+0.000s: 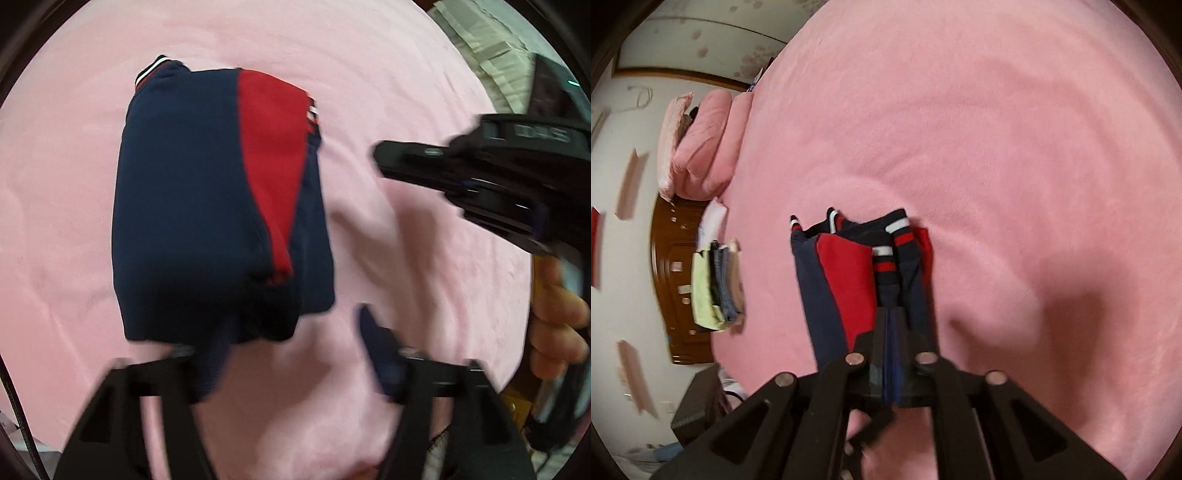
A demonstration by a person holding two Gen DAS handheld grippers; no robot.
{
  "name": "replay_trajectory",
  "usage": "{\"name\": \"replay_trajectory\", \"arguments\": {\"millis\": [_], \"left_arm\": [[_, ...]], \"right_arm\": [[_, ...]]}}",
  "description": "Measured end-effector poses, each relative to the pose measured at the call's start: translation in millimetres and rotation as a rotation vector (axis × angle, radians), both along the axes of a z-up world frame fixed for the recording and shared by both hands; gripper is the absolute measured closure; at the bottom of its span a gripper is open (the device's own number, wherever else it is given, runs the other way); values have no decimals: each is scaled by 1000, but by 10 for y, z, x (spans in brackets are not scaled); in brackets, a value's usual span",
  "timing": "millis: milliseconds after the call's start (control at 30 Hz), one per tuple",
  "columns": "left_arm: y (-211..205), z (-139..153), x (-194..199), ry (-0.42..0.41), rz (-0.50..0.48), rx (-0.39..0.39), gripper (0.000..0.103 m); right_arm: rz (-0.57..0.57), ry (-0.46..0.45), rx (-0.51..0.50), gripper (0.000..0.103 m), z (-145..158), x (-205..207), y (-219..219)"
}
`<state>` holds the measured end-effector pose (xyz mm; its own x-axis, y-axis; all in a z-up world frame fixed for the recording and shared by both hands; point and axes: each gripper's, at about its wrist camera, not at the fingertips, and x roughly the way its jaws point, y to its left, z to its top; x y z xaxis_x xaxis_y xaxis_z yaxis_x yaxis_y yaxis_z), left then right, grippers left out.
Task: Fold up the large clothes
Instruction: 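Open both tools and release the folded bundle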
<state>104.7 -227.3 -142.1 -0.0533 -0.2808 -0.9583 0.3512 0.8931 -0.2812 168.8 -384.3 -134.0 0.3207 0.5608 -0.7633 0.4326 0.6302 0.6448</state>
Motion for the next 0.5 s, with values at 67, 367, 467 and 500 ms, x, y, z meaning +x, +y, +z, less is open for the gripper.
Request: {"name": "replay_trajectory", "arguments": {"millis": [67,367,467,500], "left_arm": [[59,93,-36,10,-10,1,13],[768,405,-78,40,118,51,12],[946,387,7,64,165,89,12],[985,386,38,64,173,104,12]], "right_arm": [[15,20,43,98,-81,7,54],[24,79,150,54,-286,147,460],[44,106,103,52,-348,204,548],[48,110,91,52,-363,226,588]]}}
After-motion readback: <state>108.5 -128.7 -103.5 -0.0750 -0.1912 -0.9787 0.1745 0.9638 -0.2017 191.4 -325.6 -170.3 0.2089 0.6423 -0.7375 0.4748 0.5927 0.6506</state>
